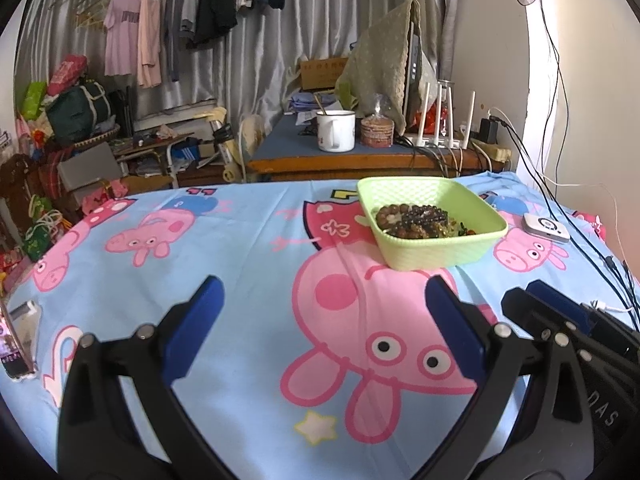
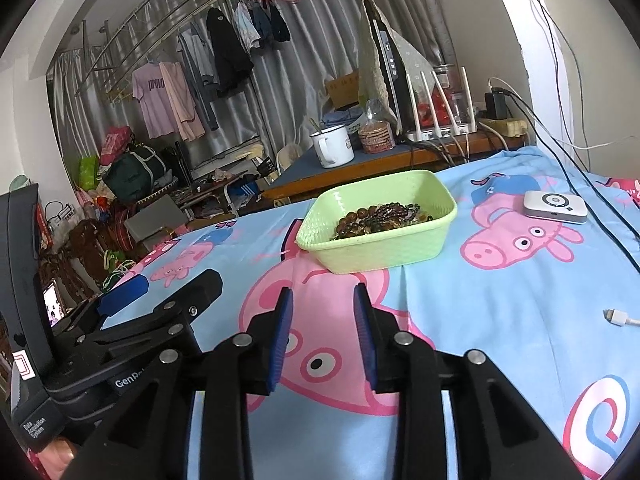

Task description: Organize jewelry

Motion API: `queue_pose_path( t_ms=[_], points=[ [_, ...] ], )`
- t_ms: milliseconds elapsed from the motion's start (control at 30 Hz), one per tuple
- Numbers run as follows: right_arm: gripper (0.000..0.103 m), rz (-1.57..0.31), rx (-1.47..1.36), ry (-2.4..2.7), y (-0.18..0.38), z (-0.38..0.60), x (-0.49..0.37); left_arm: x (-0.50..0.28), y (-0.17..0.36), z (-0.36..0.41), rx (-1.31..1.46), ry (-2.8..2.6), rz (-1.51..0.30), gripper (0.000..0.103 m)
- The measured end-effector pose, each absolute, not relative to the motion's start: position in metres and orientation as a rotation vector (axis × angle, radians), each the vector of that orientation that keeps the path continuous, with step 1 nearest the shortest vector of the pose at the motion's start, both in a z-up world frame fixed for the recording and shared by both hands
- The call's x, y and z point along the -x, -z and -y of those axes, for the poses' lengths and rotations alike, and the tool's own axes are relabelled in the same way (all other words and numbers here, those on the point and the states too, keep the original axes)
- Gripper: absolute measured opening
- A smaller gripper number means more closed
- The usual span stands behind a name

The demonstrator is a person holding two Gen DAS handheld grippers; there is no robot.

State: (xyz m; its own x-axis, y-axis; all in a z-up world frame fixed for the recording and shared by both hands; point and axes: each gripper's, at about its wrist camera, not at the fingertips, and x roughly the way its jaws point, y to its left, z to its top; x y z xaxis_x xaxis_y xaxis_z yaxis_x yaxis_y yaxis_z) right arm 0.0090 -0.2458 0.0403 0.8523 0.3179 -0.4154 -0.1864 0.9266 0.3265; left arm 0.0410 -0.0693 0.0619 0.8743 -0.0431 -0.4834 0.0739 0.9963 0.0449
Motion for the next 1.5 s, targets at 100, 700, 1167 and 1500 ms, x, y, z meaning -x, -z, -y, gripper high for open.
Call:
queue_pose_path(
  t_ms=[100, 700, 1167, 1500],
  points=[
    [0.0, -0.477, -0.284, -0.27, -0.041, 0.246, -0.008, -0.037, -0.064, 0.069, -0.071, 0.052, -0.483, 0.096],
    [0.0, -0.456, -0.299, -0.27, -0.046, 0.247, -0.003, -0.032, -0.07, 0.065, -0.073, 0.038, -0.455, 0.096],
    [0.0, -0.459, -0.3, -0.275, -0.047, 0.244, 0.001, -0.029, -0.069, 0.066, -0.074, 0.034, -0.466, 0.096],
    [0.0, -0.459, -0.299, -0.275, -0.047, 0.243, 0.002, -0.027, -0.067, 0.069, -0.074, 0.029, -0.477, 0.096]
  ],
)
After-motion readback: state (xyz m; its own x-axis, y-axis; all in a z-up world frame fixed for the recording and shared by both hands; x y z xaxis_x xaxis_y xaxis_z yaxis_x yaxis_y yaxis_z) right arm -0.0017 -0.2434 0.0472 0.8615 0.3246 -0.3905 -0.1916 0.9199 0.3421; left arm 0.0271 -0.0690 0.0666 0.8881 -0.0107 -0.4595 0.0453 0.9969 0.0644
